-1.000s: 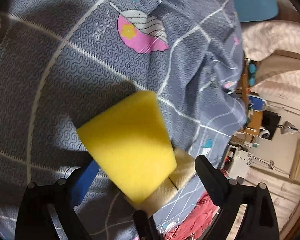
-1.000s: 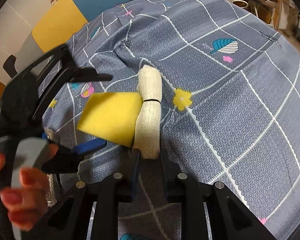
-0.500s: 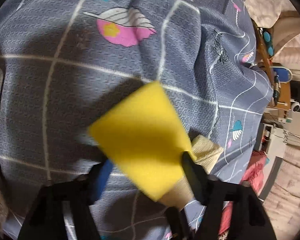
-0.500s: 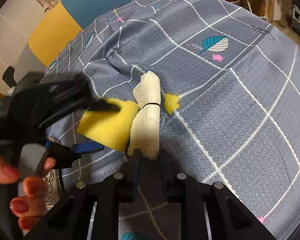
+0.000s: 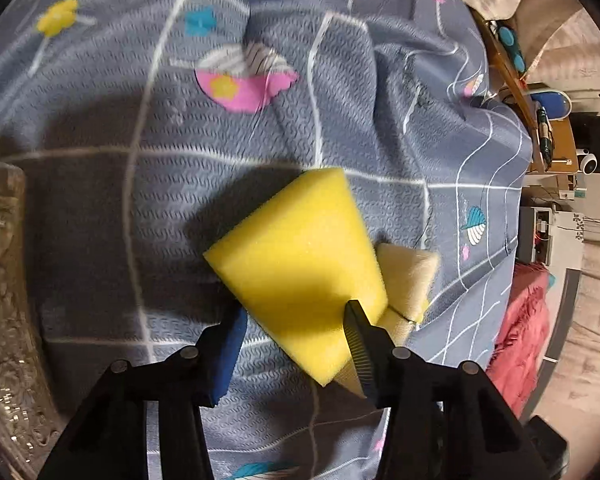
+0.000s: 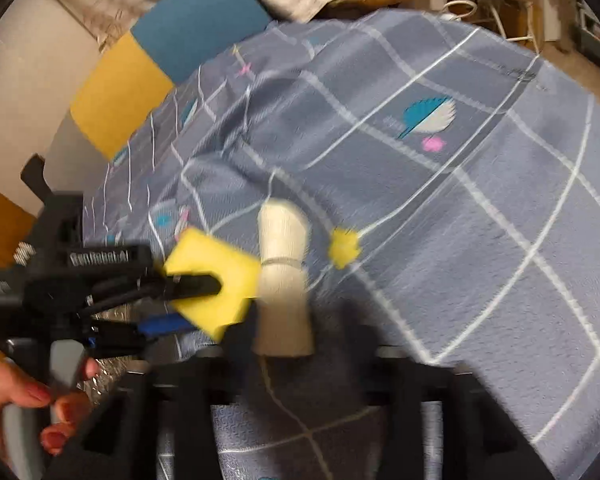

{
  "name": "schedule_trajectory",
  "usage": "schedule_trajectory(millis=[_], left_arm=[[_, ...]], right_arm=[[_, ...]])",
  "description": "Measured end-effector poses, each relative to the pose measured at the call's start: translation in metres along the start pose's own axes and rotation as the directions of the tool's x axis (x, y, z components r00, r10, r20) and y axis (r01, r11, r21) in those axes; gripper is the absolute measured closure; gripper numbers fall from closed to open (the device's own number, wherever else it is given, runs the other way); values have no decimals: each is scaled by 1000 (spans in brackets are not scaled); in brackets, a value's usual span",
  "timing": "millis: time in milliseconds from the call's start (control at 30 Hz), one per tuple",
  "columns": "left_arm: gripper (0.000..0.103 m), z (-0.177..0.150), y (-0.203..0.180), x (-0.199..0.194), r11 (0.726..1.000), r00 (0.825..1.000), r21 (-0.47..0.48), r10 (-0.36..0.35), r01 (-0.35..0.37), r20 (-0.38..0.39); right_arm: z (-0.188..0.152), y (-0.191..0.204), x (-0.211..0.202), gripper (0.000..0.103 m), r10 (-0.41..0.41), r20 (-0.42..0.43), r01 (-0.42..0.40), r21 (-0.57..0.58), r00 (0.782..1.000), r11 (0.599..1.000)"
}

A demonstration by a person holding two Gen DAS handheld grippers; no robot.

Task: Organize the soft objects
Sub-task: 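Grasp the yellow sponge with the left tool while the right tool grasps the white bandage roll, then lift the sponge with the left tool while the right tool lifts the bandage roll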

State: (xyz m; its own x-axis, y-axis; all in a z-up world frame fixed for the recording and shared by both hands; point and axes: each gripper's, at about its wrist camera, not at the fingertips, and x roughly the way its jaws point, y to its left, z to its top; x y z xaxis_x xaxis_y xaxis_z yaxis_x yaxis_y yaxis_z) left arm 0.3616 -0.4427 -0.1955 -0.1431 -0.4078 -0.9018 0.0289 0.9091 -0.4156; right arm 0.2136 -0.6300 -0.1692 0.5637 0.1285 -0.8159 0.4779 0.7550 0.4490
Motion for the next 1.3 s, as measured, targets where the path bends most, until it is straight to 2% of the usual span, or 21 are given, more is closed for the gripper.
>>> schedule_trajectory(millis=[100,133,167,200,267,367,400,433,467,533,633,667,767,800,867,933,967,1033,1067,1167,1300], left_arm=[[53,2,4,8,999,1000,-34,-12,12,-8],[53,1,11,9,999,1000,-35,-13,12,-5],[54,3,7,13,999,1000,-34,-17,17,1],[55,3,8,11,999,1000,-28,-23,23,9],[56,6,8,9,1000,1000,-4,0,0,22],[57,11,11,-2,998,997,30,54,-56,49],[57,13,11,-2,998,997,31,56,-57,50],[57,13,11,-2,998,998,31,47,-48,43],[57,13,11,-1,999,999,34,28,-28,29],[57,11,12,0,999,999,22,-26,27,-23],[41,13,9,-1,994,995,-48,-99,98,-31],[36,15,8,2,992,994,-73,-101,99,-33],[33,18,5,19,983,992,-150,-115,106,-49],[29,15,3,25,981,992,-164,-116,105,-55],[27,12,1,26,981,992,-171,-107,95,-61],[29,13,-5,24,988,996,-140,-74,67,-44],[39,13,-7,23,991,998,-120,-60,55,-36],[50,7,-11,19,995,1000,-95,-20,19,-4],[59,4,-12,16,997,1000,-76,-27,28,10],[63,-2,-2,11,992,995,-69,-101,102,19],[65,-11,9,-1,988,990,-59,-140,141,30]], right_arm=[[-4,3,26,53,80,-76,-77,31,994,997],[-7,4,33,55,81,-98,-78,36,992,996],[-8,4,36,77,66,-103,-63,34,993,997],[-10,4,35,86,43,-95,-40,37,994,998],[-4,-6,20,89,3,-46,0,61,999,998],[6,-22,-13,89,-97,77,90,93,992,992],[10,-29,-21,89,-98,107,86,113,989,990],[12,-35,-28,89,-60,127,42,139,990,989],[13,-40,-31,89,-18,132,-4,168,991,986],[12,-38,-29,89,2,116,-22,173,993,985],[10,-26,-21,89,12,95,-27,152,995,988],[10,-23,-20,89,18,92,-32,144,996,989],[9,-25,-19,89,16,92,-29,141,996,990],[8,-26,-20,89,19,91,-32,147,996,989],[6,-32,-28,89,13,95,-28,160,995,987],[8,-35,-24,89,11,90,-26,169,996,985],[7,-35,-24,89,14,87,-29,176,996,984],[5,-35,-23,89,28,80,-42,183,996,982],[5,-35,-24,89,28,82,-43,183,996,982],[4,-34,-25,89,21,87,-36,175,996,984],[5,-33,-24,89,21,84,-35,174,996,984]])
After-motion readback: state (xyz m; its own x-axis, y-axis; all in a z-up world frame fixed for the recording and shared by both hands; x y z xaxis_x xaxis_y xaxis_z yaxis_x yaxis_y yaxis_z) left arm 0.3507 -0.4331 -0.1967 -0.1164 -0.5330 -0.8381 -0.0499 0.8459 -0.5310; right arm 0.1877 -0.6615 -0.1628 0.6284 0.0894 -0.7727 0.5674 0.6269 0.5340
